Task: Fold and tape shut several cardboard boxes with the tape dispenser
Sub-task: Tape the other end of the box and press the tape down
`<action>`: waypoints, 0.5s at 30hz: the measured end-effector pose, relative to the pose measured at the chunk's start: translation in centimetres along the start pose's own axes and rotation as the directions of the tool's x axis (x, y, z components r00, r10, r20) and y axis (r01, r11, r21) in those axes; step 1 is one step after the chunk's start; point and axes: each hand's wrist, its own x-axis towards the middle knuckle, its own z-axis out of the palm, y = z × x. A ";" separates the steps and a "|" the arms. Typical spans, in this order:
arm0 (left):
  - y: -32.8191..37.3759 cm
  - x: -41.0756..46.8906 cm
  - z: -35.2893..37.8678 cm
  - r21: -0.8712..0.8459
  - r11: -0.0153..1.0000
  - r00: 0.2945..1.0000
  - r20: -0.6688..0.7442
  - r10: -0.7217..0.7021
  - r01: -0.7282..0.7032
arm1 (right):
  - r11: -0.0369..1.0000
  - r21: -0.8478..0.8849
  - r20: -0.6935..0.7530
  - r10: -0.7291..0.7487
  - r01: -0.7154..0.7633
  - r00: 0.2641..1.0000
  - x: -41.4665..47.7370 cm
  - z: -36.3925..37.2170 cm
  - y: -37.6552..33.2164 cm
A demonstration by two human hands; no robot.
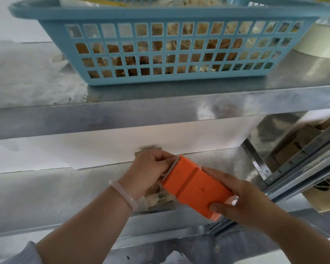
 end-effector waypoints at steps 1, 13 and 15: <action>0.0 -0.1 -0.2 0.063 0.996 0.997 -0.026 0.069 -0.067 | 1.000 -0.019 -0.007 -0.016 0.016 1.000 0.0 0.2 0.4; -1.6 -5.3 -0.5 0.295 0.732 0.748 -0.076 0.659 -0.614 | 0.572 -0.683 -0.160 -0.724 0.454 0.671 0.4 1.7 3.9; -1.2 -6.1 -0.4 0.331 0.675 0.692 -0.083 0.717 -0.660 | 0.523 -0.715 -0.155 -0.766 0.465 0.624 0.5 2.1 3.7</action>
